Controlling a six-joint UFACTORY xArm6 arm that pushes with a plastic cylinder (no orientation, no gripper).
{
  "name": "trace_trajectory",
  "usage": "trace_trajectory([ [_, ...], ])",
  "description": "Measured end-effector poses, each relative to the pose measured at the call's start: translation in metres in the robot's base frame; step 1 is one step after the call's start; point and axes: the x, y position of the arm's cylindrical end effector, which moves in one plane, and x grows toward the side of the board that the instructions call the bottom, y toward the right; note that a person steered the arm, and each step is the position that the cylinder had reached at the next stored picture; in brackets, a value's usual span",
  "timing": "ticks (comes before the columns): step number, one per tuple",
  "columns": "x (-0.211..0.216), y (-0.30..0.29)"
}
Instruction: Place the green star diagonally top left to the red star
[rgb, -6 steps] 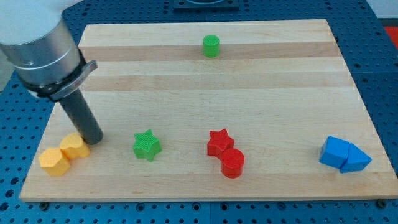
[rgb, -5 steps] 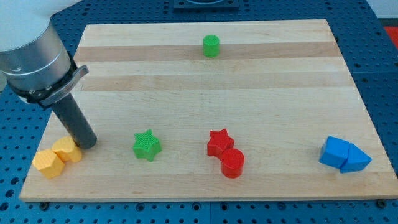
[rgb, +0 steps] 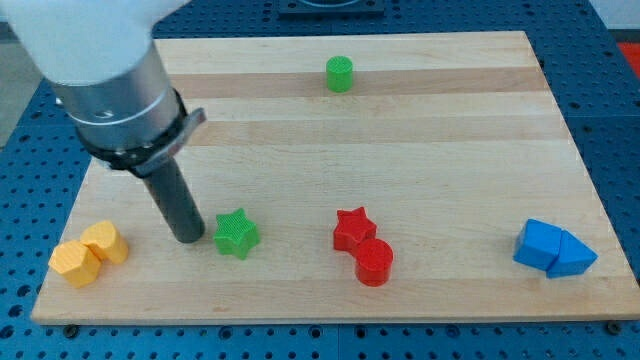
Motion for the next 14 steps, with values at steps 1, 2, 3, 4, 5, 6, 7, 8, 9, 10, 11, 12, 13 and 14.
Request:
trace_trajectory([
  [1,0.031,0.02],
  [2,0.048,0.057],
  [3,0.038,0.073],
  [4,0.014,0.07],
  [5,-0.022,0.074],
  [6,-0.057,0.075],
  [7,-0.089,0.071],
  [8,-0.107,0.064],
  [9,-0.137,0.061],
  [10,-0.137,0.052],
  [11,-0.108,0.09],
  [12,-0.105,0.079],
  [13,-0.106,0.04],
  [14,-0.117,0.008],
])
